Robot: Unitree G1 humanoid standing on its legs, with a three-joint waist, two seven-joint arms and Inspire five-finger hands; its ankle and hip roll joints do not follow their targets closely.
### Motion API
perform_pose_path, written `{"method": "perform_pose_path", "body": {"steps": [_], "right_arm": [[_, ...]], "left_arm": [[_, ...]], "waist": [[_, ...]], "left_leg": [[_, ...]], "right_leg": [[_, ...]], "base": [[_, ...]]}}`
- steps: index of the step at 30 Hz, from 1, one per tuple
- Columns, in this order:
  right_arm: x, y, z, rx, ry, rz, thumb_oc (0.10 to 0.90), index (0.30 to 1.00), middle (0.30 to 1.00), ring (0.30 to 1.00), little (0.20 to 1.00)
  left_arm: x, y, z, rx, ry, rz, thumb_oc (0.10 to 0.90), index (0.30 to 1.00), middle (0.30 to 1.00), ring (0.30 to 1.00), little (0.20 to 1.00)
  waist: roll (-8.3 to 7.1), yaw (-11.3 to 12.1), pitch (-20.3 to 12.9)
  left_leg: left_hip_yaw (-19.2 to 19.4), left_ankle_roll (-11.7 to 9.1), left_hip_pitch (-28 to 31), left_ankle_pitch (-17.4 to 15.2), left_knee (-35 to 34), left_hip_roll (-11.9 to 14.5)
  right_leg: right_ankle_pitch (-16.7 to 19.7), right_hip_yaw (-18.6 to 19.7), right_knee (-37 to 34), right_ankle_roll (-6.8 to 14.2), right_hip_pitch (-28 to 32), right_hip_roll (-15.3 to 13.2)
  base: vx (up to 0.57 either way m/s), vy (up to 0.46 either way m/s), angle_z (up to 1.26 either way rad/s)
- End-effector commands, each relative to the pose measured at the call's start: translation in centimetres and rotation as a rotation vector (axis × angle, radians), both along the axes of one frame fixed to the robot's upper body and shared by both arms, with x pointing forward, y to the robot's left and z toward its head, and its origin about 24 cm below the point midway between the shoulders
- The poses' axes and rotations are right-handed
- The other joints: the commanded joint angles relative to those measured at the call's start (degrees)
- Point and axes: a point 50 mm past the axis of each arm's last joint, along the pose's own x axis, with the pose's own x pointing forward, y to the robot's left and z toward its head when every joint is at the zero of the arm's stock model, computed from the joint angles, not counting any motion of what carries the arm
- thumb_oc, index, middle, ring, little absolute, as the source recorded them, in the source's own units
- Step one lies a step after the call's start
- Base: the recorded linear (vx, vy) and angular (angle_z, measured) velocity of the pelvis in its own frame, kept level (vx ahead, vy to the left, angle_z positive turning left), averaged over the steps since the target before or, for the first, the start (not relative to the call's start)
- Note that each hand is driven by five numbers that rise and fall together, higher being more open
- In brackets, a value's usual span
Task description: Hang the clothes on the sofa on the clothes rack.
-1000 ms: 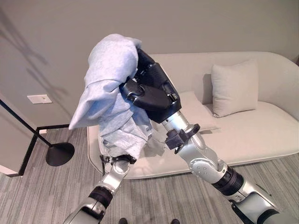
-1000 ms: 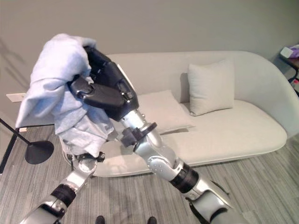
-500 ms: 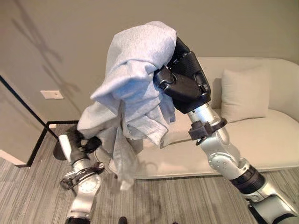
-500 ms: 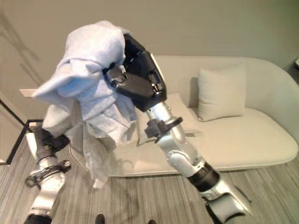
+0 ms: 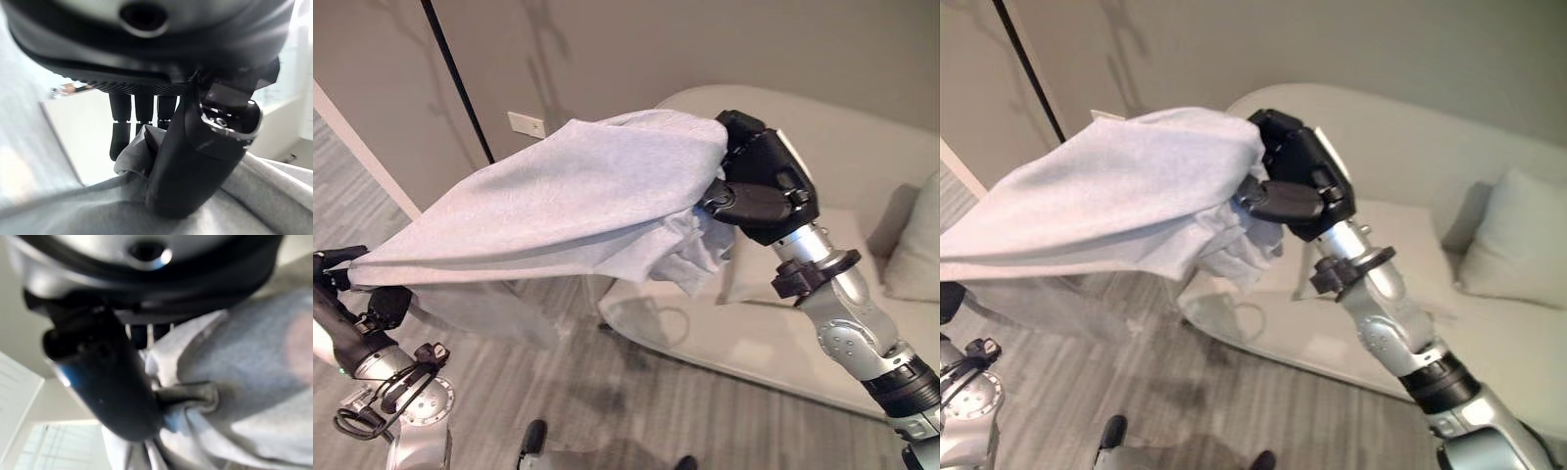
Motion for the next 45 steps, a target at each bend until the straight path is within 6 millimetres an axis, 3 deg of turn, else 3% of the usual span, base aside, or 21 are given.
{"method": "perform_pose_path", "body": {"steps": [1, 2, 4, 8, 9, 11, 14, 15, 18, 19, 21, 24, 27, 28, 30, 31, 34, 36, 39, 41, 45], "right_arm": [[-1.4, 0.0, 4.1, 0.067, -0.231, 0.012, 0.4, 0.3, 0.3, 0.3, 0.3], [-2.2, -1.5, 2.8, 0.072, -0.197, -0.072, 0.4, 0.3, 0.3, 0.3, 0.3], [-2.7, -2.1, 2.3, 0.08, -0.194, -0.123, 0.4, 0.3, 0.3, 0.3, 0.3], [-2.8, -1.7, 0.5, 0.094, -0.162, -0.191, 0.4, 0.3, 0.3, 0.3, 0.3], [-3.1, -2.0, -0.4, 0.087, -0.139, -0.23, 0.4, 0.3, 0.3, 0.3, 0.3], [-3.1, -2.0, -0.6, 0.072, -0.136, -0.238, 0.4, 0.3, 0.3, 0.3, 0.3], [-3.6, -2.8, -0.1, -0.054, -0.169, -0.3, 0.4, 0.3, 0.3, 0.3, 0.3], [-3.7, -3.2, -0.1, -0.11, -0.173, -0.325, 0.4, 0.3, 0.3, 0.3, 0.3], [-3.8, -3.3, -0.2, -0.166, -0.192, -0.366, 0.4, 0.3, 0.3, 0.3, 0.3], [-4.5, -4.1, -0.2, -0.237, -0.236, -0.476, 0.4, 0.3, 0.3, 0.3, 0.3], [-5.3, -5.0, -0.1, -0.26, -0.264, -0.569, 0.4, 0.3, 0.3, 0.3, 0.3], [-5.2, -4.6, -0.1, -0.312, -0.299, -0.623, 0.4, 0.3, 0.3, 0.3, 0.3], [-5.0, -4.2, -0.1, -0.378, -0.323, -0.644, 0.4, 0.3, 0.3, 0.3, 0.3], [-4.5, -3.8, -0.2, -0.451, -0.348, -0.674, 0.4, 0.3, 0.3, 0.3, 0.3], [-4.4, -3.5, -0.1, -0.485, -0.369, -0.689, 0.4, 0.3, 0.3, 0.3, 0.3], [-4.1, -3.4, -0.1, -0.531, -0.389, -0.714, 0.4, 0.3, 0.3, 0.3, 0.3], [-3.8, -3.2, -0.1, -0.54, -0.401, -0.732, 0.4, 0.3, 0.3, 0.3, 0.3], [-3.6, -2.3, 0.3, -0.531, -0.445, -0.745, 0.4, 0.3, 0.3, 0.3, 0.3], [-3.3, -1.8, 0.5, -0.516, -0.47, -0.763, 0.4, 0.3, 0.3, 0.3, 0.3], [-3.1, -1.3, 0.9, -0.497, -0.51, -0.78, 0.4, 0.3, 0.3, 0.3, 0.3], [-2.9, -1.2, 1.0, -0.485, -0.516, -0.808, 0.4, 0.3, 0.3, 0.3, 0.3]], "left_arm": [[-0.4, 0.5, 7.3, 0.264, -0.281, -0.007, 0.4, 0.3, 0.3, 0.3, 0.3], [-0.1, 0.2, 7.7, 0.303, -0.259, -0.033, 0.4, 0.3, 0.3, 0.3, 0.3], [0.1, 0.1, 7.8, 0.312, -0.247, -0.047, 0.4, 0.3, 0.3, 0.3, 0.3], [0.6, -0.2, 9.1, 0.367, -0.24, -0.104, 0.4, 0.3, 0.3, 0.3, 0.3], [0.6, 0.0, 9.4, 0.386, -0.232, -0.099, 0.4, 0.3, 0.3, 0.3, 0.3], [0.6, -0.1, 9.5, 0.393, -0.23, -0.106, 0.4, 0.3, 0.3, 0.3, 0.3], [0.7, -0.1, 9.4, 0.394, -0.202, -0.115, 0.4, 0.3, 0.3, 0.3, 0.3], [0.6, 0.0, 9.6, 0.396, -0.206, -0.101, 0.4, 0.3, 0.3, 0.3, 0.3], [0.6, 0.1, 9.9, 0.386, -0.218, -0.092, 0.4, 0.3, 0.3, 0.3, 0.3], [1.2, -0.3, 10.0, 0.39, -0.22, -0.097, 0.4, 0.3, 0.3, 0.3, 0.3], [1.3, -0.3, 9.1, 0.377, -0.184, -0.089, 0.4, 0.3, 0.3, 0.3, 0.3], [0.6, 0.0, 8.5, 0.367, -0.158, -0.073, 0.4, 0.3, 0.3, 0.3, 0.3], [-0.1, 0.4, 7.8, 0.348, -0.148, -0.049, 0.4, 0.3, 0.3, 0.3, 0.3], [-0.5, 0.8, 7.5, 0.332, -0.148, -0.025, 0.4, 0.3, 0.3, 0.3, 0.3], [-0.5, 0.9, 7.7, 0.335, -0.158, -0.013, 0.4, 0.3, 0.3, 0.3, 0.3], [-0.5, 0.9, 8.3, 0.364, -0.18, 0.002, 0.4, 0.3, 0.3, 0.3, 0.3], [-0.6, 1.0, 8.8, 0.391, -0.187, 0.013, 0.4, 0.3, 0.3, 0.3, 0.3], [-0.4, 1.1, 9.8, 0.414, -0.222, 0.033, 0.4, 0.3, 0.3, 0.3, 0.3], [-0.3, 1.1, 10.2, 0.421, -0.245, 0.036, 0.4, 0.3, 0.3, 0.3, 0.3], [-0.1, 0.7, 10.6, 0.439, -0.265, 0.029, 0.4, 0.3, 0.3, 0.3, 0.3], [0.1, 0.4, 10.5, 0.449, -0.259, 0.008, 0.4, 0.3, 0.3, 0.3, 0.3]], "waist": [[-2.94, -0.4, -7.3], [-3.13, -1.9, -7.6], [-4.39, -1.7, -7.6], [-6.59, -2.4, -6.1], [-6.34, -3.6, -5.8], [-6.45, -3.3, -5.8], [-6.09, -4.7, -6.1], [-6.89, -5.4, -5.9], [-8.22, -7.0, -5.0], [-9.83, -8.5, -4.6], [-10.98, -9.1, -6.6], [-10.49, -8.8, -9.0], [-10.35, -8.1, -9.9], [-10.6, -6.6, -9.0], [-10.63, -6.4, -8.5], [-11.21, -6.1, -7.7], [-11.56, -5.0, -7.3], [-11.97, -4.5, -6.4], [-12.02, -3.9, -5.6], [-11.03, -3.0, -5.6], [-8.93, -3.2, -6.2]], "left_leg": [[-3.6, 0.3, -0.1, 3.3, 1.2, 0.8], [-2.0, 3.0, -0.7, -6.1, 3.9, -1.8], [-1.9, 4.7, -1.5, -9.0, 6.5, -4.7], [2.0, 10.1, -2.0, -13.2, 10.2, -13.8], [2.5, 12.5, -1.6, -12.4, 9.5, -16.7], [2.9, 13.2, -0.8, -12.1, 8.5, -17.5], [3.4, 14.9, 0.5, -10.6, 6.4, -20.1], [3.9, 15.6, 1.0, -10.2, 6.1, -21.8], [3.8, 15.5, 3.1, -10.4, 5.6, -22.8], [2.1, 15.9, 4.7, -11.7, 5.6, -25.0], [0.2, 15.7, 6.2, -14.3, 6.7, -25.8], [1.3, 15.2, 6.9, -17.8, 10.3, -25.5], [4.9, 13.0, 4.8, -20.5, 21.5, -24.1], [7.1, 11.1, -0.2, -16.3, 30.7, -21.9], [8.7, 10.7, -2.4, -15.6, 33.5, -19.9], [12.1, 11.8, -4.2, -15.1, 31.9, -15.0], [13.4, 12.3, -3.5, -14.9, 25.5, -12.1], [8.8, 10.1, -4.9, -4.8, 13.2, -7.3], [6.4, 9.0, -4.5, -0.3, 7.3, -4.1], [1.6, 6.7, -3.1, 2.4, 3.0, -0.5], [-3.1, 5.2, -1.7, 1.0, 3.3, 0.4]], "right_leg": [[-6.0, 0.0, 2.8, 5.3, 2.1, -8.6], [-4.1, 0.2, 6.5, 6.4, 1.6, -13.8], [-2.0, 0.8, 8.6, 7.1, 0.9, -17.1], [12.1, 0.0, 13.2, 7.6, -0.4, -26.5], [7.0, 0.9, 17.5, 6.0, -1.5, -23.5], [4.1, 2.9, 19.8, 5.3, -3.2, -20.9], [-6.8, 3.4, 23.0, 1.6, -6.2, -9.0], [-9.0, 1.6, 22.6, 0.3, -8.4, -2.9], [-7.4, 2.4, 19.7, -0.5, -13.6, 3.2], [-4.1, 3.9, 12.8, 0.0, -14.4, 4.5], [-3.5, 4.5, 6.9, -1.2, -10.0, 5.9], [-4.0, 4.1, 2.3, -2.0, -5.4, 7.3], [-5.5, 5.7, -1.9, -3.0, 0.2, 8.6], [-7.0, 7.3, -3.4, -4.0, 3.3, 9.2], [-7.3, 7.6, -3.6, -4.5, 3.5, 9.6], [-7.8, 7.3, -3.5, -4.4, 3.9, 9.2], [-8.2, 8.4, -3.1, -3.8, 4.1, 8.9], [-10.0, 9.9, -1.7, -3.6, 4.0, 9.2], [-11.8, 10.7, -0.3, -3.9, 4.6, 9.7], [-13.8, 12.4, 1.5, -2.9, 5.6, 9.6], [-14.6, 14.6, 4.5, -1.5, 6.1, 7.8]], "base": [[-0.01, 0.72, 0.61], [0.02, 0.385, 0.52], [-0.01, 0.478, 0.4], [-0.07, 0.554, 0.32], [-0.07, 0.547, -0.04], [-0.03, 0.373, -0.09], [-0.01, 0.333, -0.14], [0.01, 0.246, -0.13], [0.08, 0.121, -0.26], [0.23, 0.059, 0.04], [0.28, -0.067, 0.83], [0.24, -0.049, 0.45], [0.14, -0.035, 0.02], [0.03, -0.035, -0.03], [-0.07, -0.002, -0.54], [-0.07, 0.061, -0.7], [0.02, 0.115, -0.05], [0.03, 0.219, -0.26], [0.08, 0.168, -0.16], [0.14, 0.328, -0.22], [0.1, 0.403, -0.29]]}}
